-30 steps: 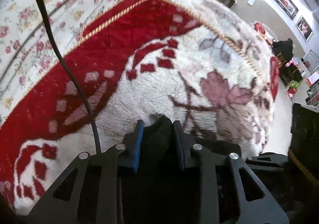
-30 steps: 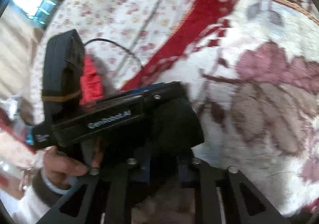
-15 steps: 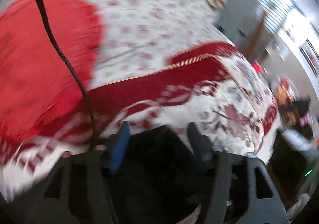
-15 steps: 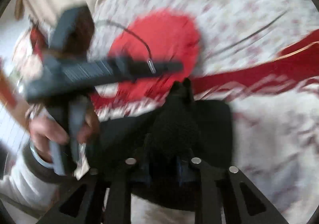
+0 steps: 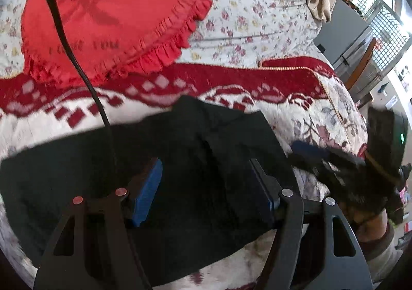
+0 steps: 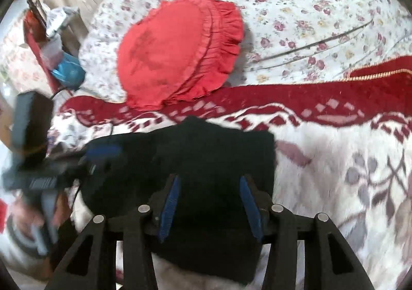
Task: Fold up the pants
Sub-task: 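Lower the folded pants onto the bedspread with both grippers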
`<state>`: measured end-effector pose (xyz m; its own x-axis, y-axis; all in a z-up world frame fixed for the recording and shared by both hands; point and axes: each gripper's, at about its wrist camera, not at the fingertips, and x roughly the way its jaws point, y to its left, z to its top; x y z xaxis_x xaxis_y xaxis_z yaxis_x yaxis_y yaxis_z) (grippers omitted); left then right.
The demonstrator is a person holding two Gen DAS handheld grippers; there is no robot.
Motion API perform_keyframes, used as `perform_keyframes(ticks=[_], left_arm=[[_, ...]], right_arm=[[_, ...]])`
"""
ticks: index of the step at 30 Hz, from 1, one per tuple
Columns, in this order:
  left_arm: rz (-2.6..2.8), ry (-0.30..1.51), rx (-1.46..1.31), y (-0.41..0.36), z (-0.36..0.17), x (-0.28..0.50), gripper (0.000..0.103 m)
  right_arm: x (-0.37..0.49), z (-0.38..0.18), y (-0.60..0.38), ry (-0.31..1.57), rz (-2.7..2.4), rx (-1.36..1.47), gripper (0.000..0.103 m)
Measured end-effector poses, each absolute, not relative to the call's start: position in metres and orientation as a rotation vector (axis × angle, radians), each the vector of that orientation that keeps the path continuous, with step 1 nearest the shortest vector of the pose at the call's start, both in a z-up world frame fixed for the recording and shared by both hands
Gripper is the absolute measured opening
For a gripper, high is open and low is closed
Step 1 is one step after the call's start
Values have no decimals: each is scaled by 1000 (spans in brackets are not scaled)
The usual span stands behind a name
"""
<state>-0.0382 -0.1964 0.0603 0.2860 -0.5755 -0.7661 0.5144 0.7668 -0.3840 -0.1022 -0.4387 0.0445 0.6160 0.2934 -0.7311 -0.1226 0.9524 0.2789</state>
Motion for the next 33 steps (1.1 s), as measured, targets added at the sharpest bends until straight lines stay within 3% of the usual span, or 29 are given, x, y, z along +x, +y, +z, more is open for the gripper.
perform_keyframes(ticks=[6, 10, 16, 23, 33], left_arm=[[-607, 1055, -10, -212, 37, -46, 67], [-587, 1069, -6, -212, 20, -44, 68], [-592, 1059, -16, -209, 20, -46, 68], [-579, 1050, -21, -208, 22, -51, 68], [-538, 1063, -49, -206, 25, -54, 68]], right_arm=[[-59, 13, -421, 926, 150, 17, 33], [-43, -3, -425, 944, 147, 34, 33], [-89, 24, -430, 936, 192, 39, 33], [-161, 2, -417, 1003, 192, -18, 33], [-141, 25, -405, 978, 219, 9, 33]])
